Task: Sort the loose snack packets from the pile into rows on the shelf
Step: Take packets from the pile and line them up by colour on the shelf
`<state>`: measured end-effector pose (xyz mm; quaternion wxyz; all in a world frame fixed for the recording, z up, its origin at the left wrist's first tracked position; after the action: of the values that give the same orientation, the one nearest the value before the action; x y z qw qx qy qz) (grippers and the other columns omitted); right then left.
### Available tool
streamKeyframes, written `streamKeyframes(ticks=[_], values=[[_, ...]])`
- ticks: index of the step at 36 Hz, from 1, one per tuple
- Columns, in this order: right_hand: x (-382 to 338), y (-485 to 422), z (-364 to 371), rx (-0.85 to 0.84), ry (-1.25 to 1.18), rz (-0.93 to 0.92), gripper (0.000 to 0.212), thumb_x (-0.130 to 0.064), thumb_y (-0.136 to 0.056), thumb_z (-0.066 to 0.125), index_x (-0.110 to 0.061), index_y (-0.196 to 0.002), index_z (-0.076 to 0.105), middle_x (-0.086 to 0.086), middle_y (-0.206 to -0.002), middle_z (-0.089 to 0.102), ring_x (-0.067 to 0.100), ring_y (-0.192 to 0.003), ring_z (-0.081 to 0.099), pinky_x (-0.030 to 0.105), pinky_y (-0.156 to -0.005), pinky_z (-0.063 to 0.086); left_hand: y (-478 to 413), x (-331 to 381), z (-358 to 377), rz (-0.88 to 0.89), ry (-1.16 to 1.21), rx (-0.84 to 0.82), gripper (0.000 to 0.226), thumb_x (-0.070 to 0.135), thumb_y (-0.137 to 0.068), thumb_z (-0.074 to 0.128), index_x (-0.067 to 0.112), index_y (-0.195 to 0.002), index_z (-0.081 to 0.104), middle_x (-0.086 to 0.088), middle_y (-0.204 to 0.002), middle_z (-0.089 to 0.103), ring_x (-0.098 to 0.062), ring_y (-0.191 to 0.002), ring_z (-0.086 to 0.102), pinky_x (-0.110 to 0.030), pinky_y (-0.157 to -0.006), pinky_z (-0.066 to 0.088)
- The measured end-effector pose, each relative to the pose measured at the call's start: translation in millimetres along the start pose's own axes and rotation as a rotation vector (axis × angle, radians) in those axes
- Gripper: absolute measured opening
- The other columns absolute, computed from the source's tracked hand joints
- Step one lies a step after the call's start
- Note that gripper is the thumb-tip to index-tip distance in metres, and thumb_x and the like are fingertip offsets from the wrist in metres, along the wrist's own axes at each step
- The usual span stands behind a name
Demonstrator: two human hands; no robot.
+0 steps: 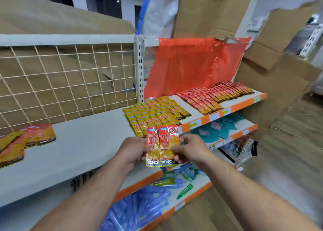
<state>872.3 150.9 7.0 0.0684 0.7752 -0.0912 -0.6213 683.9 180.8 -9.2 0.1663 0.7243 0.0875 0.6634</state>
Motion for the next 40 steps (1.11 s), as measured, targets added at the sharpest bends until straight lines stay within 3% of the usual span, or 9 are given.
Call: streamKeyframes(ticks=[5, 10, 15, 21, 25, 28, 32, 40], values=[[18, 4, -79, 0.064, -0.019, 0.021, 0.022, 0.004, -0.091, 0.064, -0.008, -0.094, 0.046, 0.022, -0.067, 0.053, 0.019, -0.040, 0.054, 0.028, -0.040, 0.047, -17, 1, 73, -0.022, -0.039, -0.034, 0.020, -0.013, -0.084, 0.060, 0.006, -0.078, 0.056, -0.015, -0.074, 0.057, -0.018, -0.047, 0.048, -0.018, -0.037, 0.038], [37, -2, -140, 0.117, -0.032, 0.052, 0.020, 0.003, -0.091, 0.064, -0.008, -0.097, 0.047, 0.020, -0.066, 0.055, 0.019, -0.041, 0.054, 0.028, -0.042, 0.047, -39, 2, 128, -0.065, -0.052, -0.077, 0.019, -0.008, -0.083, 0.064, 0.008, -0.079, 0.056, -0.013, -0.082, 0.057, -0.020, -0.057, 0.047, -0.021, -0.039, 0.042], [54, -21, -183, 0.182, -0.072, 0.077, 0.020, 0.001, -0.090, 0.065, -0.008, -0.095, 0.048, 0.020, -0.062, 0.056, 0.020, -0.041, 0.053, 0.027, -0.041, 0.046, -69, 13, 173, -0.073, -0.064, -0.105, 0.030, -0.009, -0.085, 0.063, 0.012, -0.074, 0.046, -0.007, -0.068, 0.044, -0.017, -0.052, 0.042, -0.022, -0.040, 0.042], [67, -66, -232, 0.235, -0.093, 0.116, 0.022, 0.001, -0.090, 0.066, -0.007, -0.098, 0.048, 0.018, -0.063, 0.053, 0.020, -0.042, 0.052, 0.028, -0.041, 0.046, -126, 35, 224, -0.073, -0.091, -0.153, 0.029, -0.007, -0.083, 0.065, 0.013, -0.072, 0.047, -0.012, -0.075, 0.051, -0.021, -0.059, 0.047, -0.023, -0.041, 0.045], [63, -106, -271, 0.299, -0.070, 0.124, 0.024, -0.001, -0.089, 0.068, -0.008, -0.090, 0.045, 0.014, -0.054, 0.056, 0.023, -0.045, 0.051, 0.029, -0.042, 0.046, -173, 58, 258, -0.064, -0.098, -0.194, 0.026, -0.007, -0.084, 0.064, 0.011, -0.073, 0.049, -0.010, -0.067, 0.049, -0.020, -0.052, 0.046, -0.026, -0.047, 0.044], [53, -134, -294, 0.326, -0.076, 0.127, 0.021, -0.001, -0.090, 0.066, -0.008, -0.093, 0.047, 0.018, -0.060, 0.055, 0.020, -0.040, 0.050, 0.024, -0.038, 0.043, -208, 78, 279, -0.046, -0.081, -0.188, 0.019, -0.006, -0.086, 0.062, 0.008, -0.077, 0.055, -0.008, -0.059, 0.053, -0.019, -0.046, 0.048, -0.026, -0.047, 0.047], [47, -174, -324, 0.375, -0.080, 0.134, 0.021, -0.001, -0.088, 0.067, -0.003, -0.101, 0.051, 0.019, -0.063, 0.055, 0.018, -0.036, 0.049, 0.023, -0.037, 0.042, -246, 104, 304, -0.036, -0.073, -0.224, 0.018, -0.003, -0.091, 0.055, 0.009, -0.079, 0.056, -0.006, -0.064, 0.057, -0.015, -0.052, 0.053, -0.021, -0.041, 0.047], [43, -231, -365, 0.402, -0.092, 0.148, 0.021, -0.003, -0.088, 0.068, -0.005, -0.094, 0.048, 0.020, -0.057, 0.057, 0.022, -0.037, 0.048, 0.025, -0.038, 0.042, -302, 131, 336, -0.020, -0.118, -0.224, 0.020, -0.002, -0.089, 0.063, 0.008, -0.074, 0.055, -0.008, -0.067, 0.054, -0.018, -0.059, 0.053, -0.027, -0.049, 0.052]])
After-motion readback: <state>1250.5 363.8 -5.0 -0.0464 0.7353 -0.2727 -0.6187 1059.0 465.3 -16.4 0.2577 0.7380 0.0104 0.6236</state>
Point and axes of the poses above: each hand's wrist, its own y-axis away from the middle knuckle, its own z-axis out of the palm, x = y × z, the point moved 9 cm from there along -y, towards the middle knuckle
